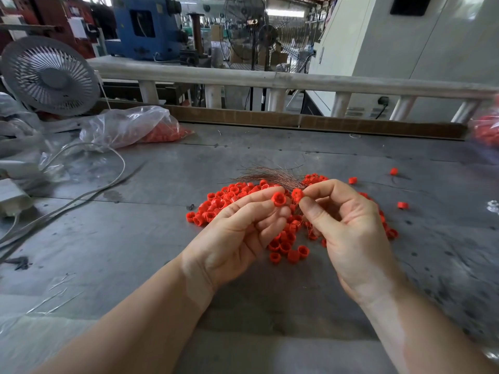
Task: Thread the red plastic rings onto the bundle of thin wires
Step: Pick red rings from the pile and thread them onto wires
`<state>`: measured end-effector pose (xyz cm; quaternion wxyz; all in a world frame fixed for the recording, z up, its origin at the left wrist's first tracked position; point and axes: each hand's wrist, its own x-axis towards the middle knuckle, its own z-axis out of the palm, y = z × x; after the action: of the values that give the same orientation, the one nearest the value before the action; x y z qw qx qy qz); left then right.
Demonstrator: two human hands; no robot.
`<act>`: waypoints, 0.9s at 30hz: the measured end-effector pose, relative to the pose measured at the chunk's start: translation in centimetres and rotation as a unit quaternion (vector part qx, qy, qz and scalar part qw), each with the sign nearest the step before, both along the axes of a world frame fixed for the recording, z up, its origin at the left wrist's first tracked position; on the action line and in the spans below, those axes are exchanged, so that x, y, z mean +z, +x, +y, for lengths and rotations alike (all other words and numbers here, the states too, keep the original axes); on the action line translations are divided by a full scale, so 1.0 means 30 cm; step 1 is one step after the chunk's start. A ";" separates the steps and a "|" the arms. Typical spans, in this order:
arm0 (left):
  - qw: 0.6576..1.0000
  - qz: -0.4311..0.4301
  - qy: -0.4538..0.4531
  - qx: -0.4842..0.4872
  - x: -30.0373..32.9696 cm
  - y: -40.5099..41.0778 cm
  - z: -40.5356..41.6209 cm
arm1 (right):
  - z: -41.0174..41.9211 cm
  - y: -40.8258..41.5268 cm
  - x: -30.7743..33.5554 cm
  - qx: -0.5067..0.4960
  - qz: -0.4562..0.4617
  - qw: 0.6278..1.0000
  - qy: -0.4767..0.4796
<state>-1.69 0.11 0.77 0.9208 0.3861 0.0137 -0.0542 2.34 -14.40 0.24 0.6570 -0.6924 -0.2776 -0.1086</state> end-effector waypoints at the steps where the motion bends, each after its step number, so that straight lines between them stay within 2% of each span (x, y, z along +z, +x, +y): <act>1: 1.000 -0.002 -0.002 -0.001 0.000 0.001 0.000 | 0.000 -0.001 0.001 -0.005 -0.005 1.000 -0.003; 9: 1.000 -0.011 -0.014 -0.008 -0.003 0.008 0.003 | -0.004 -0.002 0.004 -0.031 -0.029 0.999 -0.008; 27: 0.998 0.049 -0.005 0.028 0.058 0.077 -0.015 | 0.018 0.092 0.080 -0.066 -0.012 0.997 -0.023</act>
<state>0.63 -0.33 2.52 0.9223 0.3774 0.0693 -0.0469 5.09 -13.87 2.65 0.6291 -0.7228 -0.2416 -0.1533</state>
